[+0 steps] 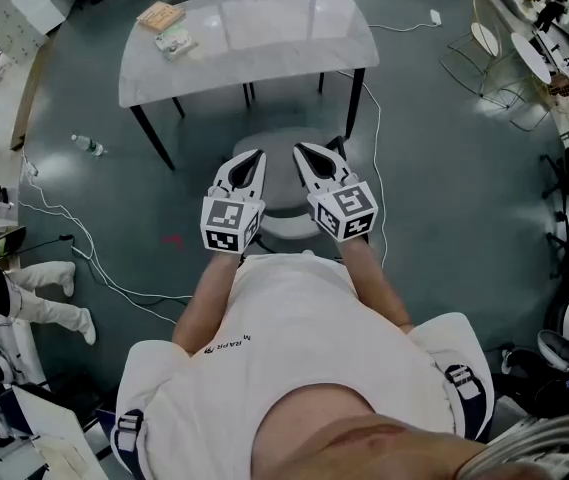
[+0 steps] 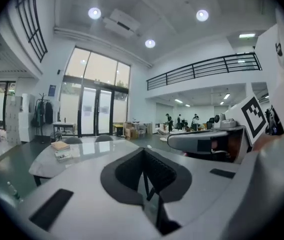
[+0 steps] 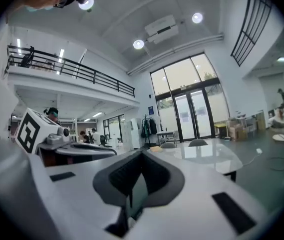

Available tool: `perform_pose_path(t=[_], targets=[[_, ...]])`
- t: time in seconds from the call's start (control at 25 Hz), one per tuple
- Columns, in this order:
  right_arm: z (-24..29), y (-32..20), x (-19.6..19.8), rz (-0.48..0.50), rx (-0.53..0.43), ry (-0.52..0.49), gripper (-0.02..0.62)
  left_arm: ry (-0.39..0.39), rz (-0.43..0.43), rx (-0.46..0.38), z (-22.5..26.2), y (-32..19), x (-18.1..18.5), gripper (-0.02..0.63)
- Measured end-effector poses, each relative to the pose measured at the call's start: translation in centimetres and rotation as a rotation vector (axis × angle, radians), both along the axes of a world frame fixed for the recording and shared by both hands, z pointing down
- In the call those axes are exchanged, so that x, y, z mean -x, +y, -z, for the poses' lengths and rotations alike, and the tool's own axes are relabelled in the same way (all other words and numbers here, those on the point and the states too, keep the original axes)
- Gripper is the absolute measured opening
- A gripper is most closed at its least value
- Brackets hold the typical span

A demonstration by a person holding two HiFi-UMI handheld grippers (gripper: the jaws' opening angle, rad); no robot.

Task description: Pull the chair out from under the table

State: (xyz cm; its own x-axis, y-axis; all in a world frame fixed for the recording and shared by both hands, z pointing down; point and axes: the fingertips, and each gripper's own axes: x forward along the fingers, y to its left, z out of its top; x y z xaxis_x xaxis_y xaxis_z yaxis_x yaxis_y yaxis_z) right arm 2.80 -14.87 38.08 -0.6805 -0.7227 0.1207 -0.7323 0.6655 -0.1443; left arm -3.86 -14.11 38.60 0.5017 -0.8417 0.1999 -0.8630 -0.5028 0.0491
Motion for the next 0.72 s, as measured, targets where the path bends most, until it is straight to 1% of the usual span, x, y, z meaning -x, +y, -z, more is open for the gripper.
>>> perform_pose_path(t=[0.16, 0.28, 0.4, 0.56, 0.72], targets=[[2.5, 0.1, 0.2, -0.002, -0.037, -0.041, 0.014, 0.051, 0.023, -0.086, 3.4, 0.2, 0.1, 0.005], [4.1, 0.2, 0.5, 0.009, -0.054, -0.091, 0.014, 0.086, 0.034, -0.124, 4.9, 0.4, 0.2, 0.005], [4.9, 0.1, 0.8, 0.003, -0.070, -0.116, 0.014, 0.096, 0.049, -0.145, 5.5, 0.6, 0.5, 0.005], [5.2, 0.4, 0.8, -0.004, -0.089, -0.110, 0.014, 0.093, 0.079, -0.165, 5.7, 0.9, 0.9, 0.005], [4.9, 0.7, 0.9, -0.013, -0.079, -0.114, 0.014, 0.106, 0.103, -0.175, 5.8, 1.2, 1.4, 0.005]])
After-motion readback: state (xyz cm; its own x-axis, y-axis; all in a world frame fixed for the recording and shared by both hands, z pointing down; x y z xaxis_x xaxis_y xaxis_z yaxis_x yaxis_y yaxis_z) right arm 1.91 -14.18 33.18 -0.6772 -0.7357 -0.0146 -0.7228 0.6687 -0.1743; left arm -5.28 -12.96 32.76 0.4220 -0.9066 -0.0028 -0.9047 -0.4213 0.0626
